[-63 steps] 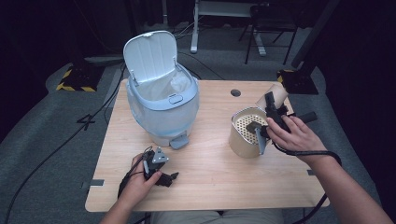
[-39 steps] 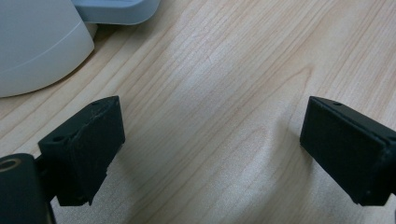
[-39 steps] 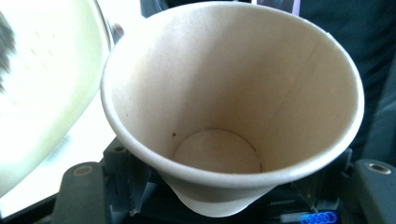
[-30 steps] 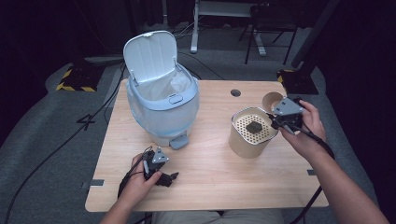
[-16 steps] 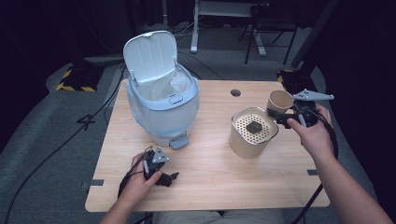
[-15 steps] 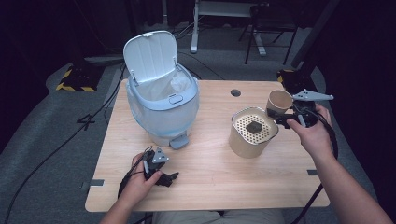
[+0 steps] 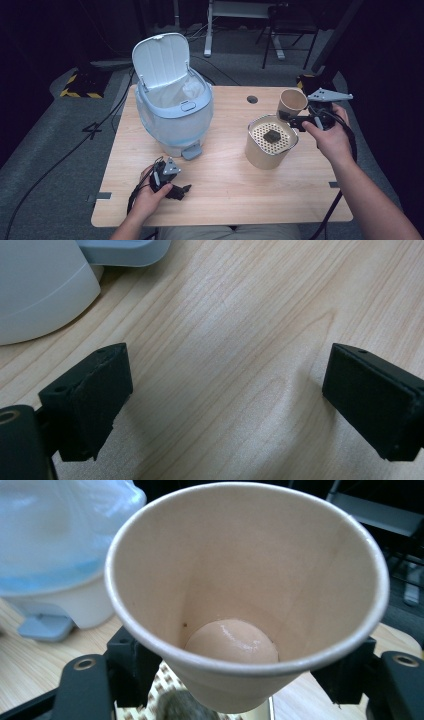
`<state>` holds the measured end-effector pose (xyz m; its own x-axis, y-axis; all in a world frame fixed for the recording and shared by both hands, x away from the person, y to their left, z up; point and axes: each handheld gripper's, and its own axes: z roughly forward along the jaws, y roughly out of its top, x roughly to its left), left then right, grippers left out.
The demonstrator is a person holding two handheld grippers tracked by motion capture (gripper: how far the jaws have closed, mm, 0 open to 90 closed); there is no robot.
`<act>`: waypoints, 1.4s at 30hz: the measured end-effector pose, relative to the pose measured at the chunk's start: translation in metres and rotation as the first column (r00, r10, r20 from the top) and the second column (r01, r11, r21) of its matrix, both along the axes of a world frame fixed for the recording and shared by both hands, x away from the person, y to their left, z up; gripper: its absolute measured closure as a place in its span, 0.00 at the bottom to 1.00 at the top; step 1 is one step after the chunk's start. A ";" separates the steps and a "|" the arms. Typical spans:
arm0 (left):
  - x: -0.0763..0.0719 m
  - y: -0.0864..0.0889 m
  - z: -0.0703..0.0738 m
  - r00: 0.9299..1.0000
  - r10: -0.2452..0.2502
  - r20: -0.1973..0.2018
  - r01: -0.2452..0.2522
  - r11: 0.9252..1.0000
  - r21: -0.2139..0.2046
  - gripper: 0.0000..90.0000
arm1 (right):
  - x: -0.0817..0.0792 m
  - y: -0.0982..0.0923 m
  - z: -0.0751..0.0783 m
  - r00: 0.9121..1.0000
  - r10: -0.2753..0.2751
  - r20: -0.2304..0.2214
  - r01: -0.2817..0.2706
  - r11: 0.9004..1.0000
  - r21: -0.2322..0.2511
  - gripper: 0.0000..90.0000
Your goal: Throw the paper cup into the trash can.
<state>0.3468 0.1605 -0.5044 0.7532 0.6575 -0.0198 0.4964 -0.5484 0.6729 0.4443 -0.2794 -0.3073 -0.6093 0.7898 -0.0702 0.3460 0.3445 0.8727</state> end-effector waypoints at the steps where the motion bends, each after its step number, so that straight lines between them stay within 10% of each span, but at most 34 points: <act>1: 0.000 0.000 0.000 1.000 0.000 0.001 0.000 1.000 0.000 0.07 | 0.001 0.003 0.002 1.000 0.008 -0.001 -0.008 1.000 0.005 0.33; 42: 0.002 -0.001 -0.001 0.999 0.029 -0.012 -0.029 1.000 0.009 0.00 | 0.043 0.175 0.069 0.956 0.285 0.071 -0.289 0.956 0.054 0.33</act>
